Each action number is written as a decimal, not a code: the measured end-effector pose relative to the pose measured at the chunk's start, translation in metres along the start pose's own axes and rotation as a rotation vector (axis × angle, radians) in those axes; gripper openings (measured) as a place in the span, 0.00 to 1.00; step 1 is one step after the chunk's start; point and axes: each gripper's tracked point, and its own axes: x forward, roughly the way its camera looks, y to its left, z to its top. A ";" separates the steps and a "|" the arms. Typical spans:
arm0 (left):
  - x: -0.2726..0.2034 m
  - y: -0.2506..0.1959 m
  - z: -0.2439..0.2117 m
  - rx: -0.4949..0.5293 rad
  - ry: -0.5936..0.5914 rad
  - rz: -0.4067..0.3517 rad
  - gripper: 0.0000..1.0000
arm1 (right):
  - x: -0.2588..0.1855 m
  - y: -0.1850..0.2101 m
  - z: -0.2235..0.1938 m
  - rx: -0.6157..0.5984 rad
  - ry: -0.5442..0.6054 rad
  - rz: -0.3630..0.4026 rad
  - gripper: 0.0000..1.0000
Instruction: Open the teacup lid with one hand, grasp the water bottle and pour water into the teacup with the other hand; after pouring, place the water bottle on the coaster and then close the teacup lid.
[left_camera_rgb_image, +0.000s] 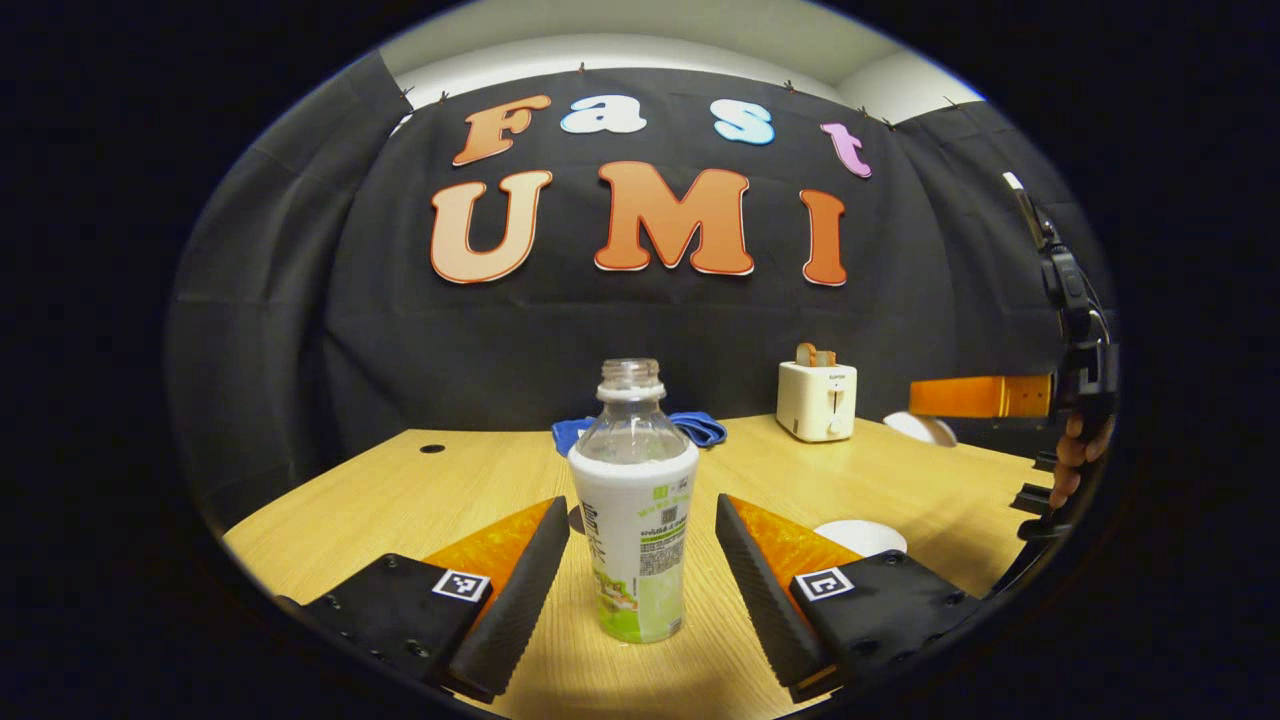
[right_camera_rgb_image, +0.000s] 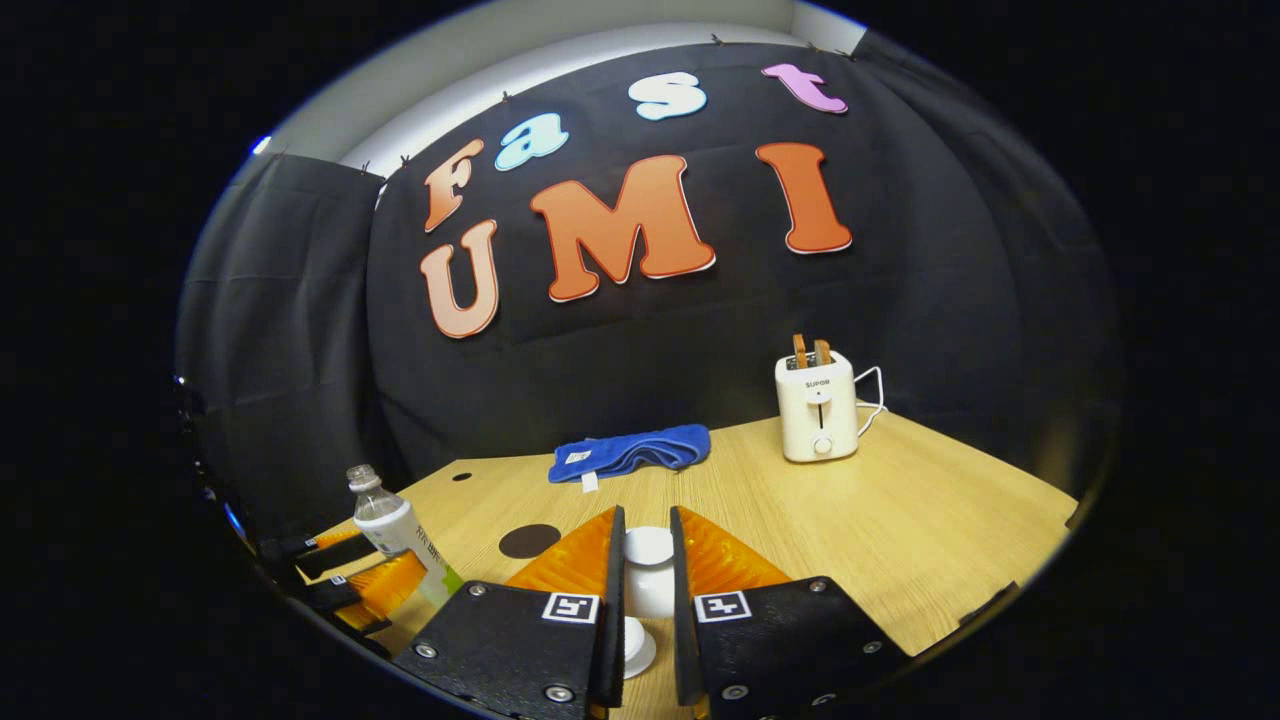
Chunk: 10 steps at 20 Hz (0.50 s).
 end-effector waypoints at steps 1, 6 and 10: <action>0.003 0.001 -0.005 -0.004 0.015 -0.002 0.93 | -0.001 -0.002 0.003 0.000 -0.002 -0.003 0.20; 0.014 0.007 -0.019 -0.010 0.052 0.004 0.84 | 0.000 -0.007 0.009 0.014 0.012 0.007 0.20; 0.020 0.011 -0.026 -0.027 0.069 0.006 0.72 | 0.006 -0.007 0.009 -0.005 0.006 0.003 0.20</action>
